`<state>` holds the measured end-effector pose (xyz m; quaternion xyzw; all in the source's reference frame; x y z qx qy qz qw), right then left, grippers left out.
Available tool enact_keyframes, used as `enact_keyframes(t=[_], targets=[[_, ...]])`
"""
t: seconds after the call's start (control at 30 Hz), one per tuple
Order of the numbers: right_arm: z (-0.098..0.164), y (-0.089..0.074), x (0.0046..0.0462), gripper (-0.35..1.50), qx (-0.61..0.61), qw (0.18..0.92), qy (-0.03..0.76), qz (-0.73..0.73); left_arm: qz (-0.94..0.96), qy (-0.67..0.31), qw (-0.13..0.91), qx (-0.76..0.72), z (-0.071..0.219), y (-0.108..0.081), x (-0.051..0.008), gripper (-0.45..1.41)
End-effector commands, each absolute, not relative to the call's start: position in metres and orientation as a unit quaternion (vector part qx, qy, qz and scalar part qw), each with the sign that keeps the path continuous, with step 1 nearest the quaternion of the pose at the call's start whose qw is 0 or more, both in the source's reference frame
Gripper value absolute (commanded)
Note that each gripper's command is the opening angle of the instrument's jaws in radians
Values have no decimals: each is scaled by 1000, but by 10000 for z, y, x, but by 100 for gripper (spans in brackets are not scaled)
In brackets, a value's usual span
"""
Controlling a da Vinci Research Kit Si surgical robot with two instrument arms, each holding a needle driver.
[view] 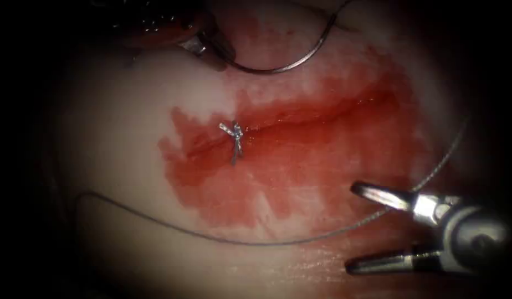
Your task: Wound Closure
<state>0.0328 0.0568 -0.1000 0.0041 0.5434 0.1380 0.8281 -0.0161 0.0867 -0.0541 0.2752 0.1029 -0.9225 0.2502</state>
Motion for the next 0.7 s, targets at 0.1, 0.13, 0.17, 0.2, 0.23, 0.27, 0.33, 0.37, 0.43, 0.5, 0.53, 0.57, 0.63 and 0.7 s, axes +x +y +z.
enact_keyframes(t=[0.1, 0.13, 0.17, 0.2, 0.23, 0.27, 0.33, 0.37, 0.43, 0.5, 0.53, 0.57, 0.63, 0.7], targets=[[-999, 568, 335, 113, 20, 819, 548, 169, -939, 40, 218, 264, -550, 852, -162, -35], [-999, 568, 334, 113, 23, 816, 551, 175, -943, 26, 208, 259, -553, 847, -161, -35], [-1000, 569, 334, 114, 25, 812, 554, 184, -946, 13, 196, 256, -556, 841, -160, -35], [-1001, 570, 334, 114, 29, 806, 557, 198, -949, -1, 187, 255, -561, 832, -160, -35], [-1002, 571, 334, 114, 33, 802, 559, 207, -950, -9, 179, 256, -565, 826, -160, -35], [-1002, 571, 334, 114, 33, 802, 559, 207, -950, -9, 179, 256, -565, 826, -160, -35], [-1005, 575, 334, 114, 50, 787, 564, 246, -954, -43, 151, 256, -577, 810, -160, -35], [-1007, 578, 334, 113, 72, 772, 565, 284, -954, -67, 137, 260, -584, 803, -161, -35], [-1007, 580, 332, 108, 93, 757, 561, 321, -952, -89, 130, 261, -591, 794, -162, -35], [-1005, 583, 330, 106, 110, 746, 549, 360, -952, -106, 116, 263, -597, 785, -165, -35], [-1003, 585, 329, 106, 118, 742, 546, 372, -951, -115, 112, 264, -599, 782, -166, -35], [-1001, 587, 327, 104, 121, 737, 544, 382, -950, -124, 108, 266, -601, 779, -166, -35], [-996, 594, 323, 104, 132, 728, 538, 405, -946, -156, 100, 267, -605, 772, -168, -35], [-993, 599, 322, 104, 134, 721, 537, 417, -942, -177, 103, 265, -606, 768, -170, -35]])
